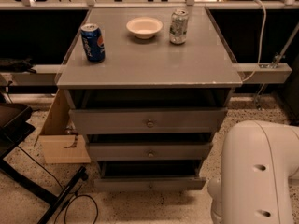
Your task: Open bottom drawer
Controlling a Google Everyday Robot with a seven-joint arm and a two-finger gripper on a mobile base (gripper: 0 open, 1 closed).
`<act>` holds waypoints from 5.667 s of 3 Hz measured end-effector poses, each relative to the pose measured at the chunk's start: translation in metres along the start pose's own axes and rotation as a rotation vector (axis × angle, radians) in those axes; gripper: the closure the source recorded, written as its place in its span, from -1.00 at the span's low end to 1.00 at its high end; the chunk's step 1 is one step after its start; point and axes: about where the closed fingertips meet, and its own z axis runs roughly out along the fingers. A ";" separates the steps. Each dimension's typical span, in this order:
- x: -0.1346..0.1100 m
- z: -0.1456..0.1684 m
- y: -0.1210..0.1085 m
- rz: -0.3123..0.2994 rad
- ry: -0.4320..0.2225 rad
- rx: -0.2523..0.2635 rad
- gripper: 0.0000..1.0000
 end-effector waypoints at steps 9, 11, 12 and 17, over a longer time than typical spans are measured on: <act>-0.231 -0.020 -0.199 -0.363 -0.263 0.415 -1.00; -0.226 0.013 -0.218 -0.342 -0.231 0.388 -0.61; -0.175 0.009 -0.203 -0.304 -0.152 0.348 0.01; -0.090 0.015 -0.126 -0.214 -0.062 0.208 0.00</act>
Offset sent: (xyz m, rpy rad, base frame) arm 0.1447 0.1315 0.0368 0.2394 -0.4948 0.1872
